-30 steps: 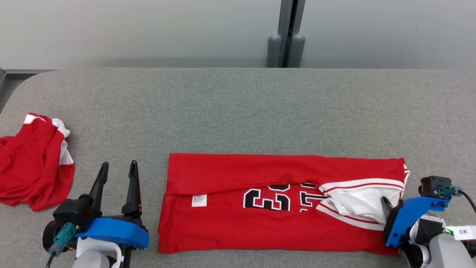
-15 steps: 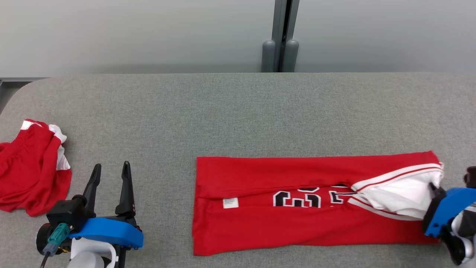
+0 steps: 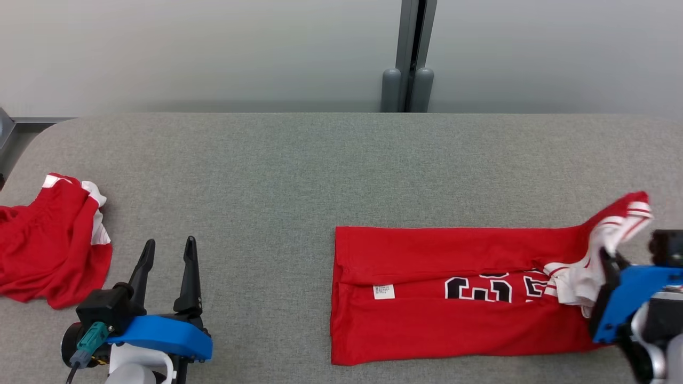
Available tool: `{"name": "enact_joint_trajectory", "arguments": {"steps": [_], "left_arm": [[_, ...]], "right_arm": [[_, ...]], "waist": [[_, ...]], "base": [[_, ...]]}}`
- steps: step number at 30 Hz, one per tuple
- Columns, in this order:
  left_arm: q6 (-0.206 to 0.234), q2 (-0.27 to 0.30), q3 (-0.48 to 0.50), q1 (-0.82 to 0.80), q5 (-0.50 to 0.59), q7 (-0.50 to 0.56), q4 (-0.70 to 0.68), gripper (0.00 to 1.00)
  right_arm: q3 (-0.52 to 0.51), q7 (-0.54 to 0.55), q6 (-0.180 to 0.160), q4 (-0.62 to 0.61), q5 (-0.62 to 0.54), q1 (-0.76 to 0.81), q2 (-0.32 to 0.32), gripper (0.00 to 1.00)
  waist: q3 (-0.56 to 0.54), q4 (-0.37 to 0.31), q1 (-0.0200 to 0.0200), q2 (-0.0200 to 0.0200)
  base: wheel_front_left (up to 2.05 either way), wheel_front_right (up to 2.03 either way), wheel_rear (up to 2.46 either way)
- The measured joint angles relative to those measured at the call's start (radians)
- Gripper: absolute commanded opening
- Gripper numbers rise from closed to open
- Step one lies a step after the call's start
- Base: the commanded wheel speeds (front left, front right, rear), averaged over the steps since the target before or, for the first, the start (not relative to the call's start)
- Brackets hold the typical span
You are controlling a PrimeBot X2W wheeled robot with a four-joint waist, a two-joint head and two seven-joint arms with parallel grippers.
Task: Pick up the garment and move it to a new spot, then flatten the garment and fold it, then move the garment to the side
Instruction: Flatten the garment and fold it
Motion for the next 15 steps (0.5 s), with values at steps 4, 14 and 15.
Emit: {"name": "enact_joint_trajectory", "arguments": {"steps": [4, 14, 15], "left_arm": [[-0.002, 0.000, -0.002, 0.000, -0.001, 0.000, -0.001, 1.00], [-0.005, -0.001, -0.009, -0.016, -0.006, 0.000, -0.003, 1.00], [-0.006, -0.002, -0.011, -0.017, -0.006, 0.000, -0.003, 1.00]], "right_arm": [[0.157, 0.022, 0.000, -0.056, 0.037, 0.026, 0.042, 0.00], [0.489, -0.003, 0.000, 0.061, 0.168, -0.067, 0.084, 0.00], [0.513, -0.009, 0.000, 0.080, 0.194, -0.083, 0.085, 0.00]], "waist": [[-0.002, 0.002, 0.0000, 0.0000], [0.011, 0.024, 0.0001, 0.0000], [0.013, 0.028, 0.0001, 0.0000]], "base": [[0.00, 0.00, 0.00], [0.00, 0.00, 0.00], [0.00, 0.00, 0.00]]}}
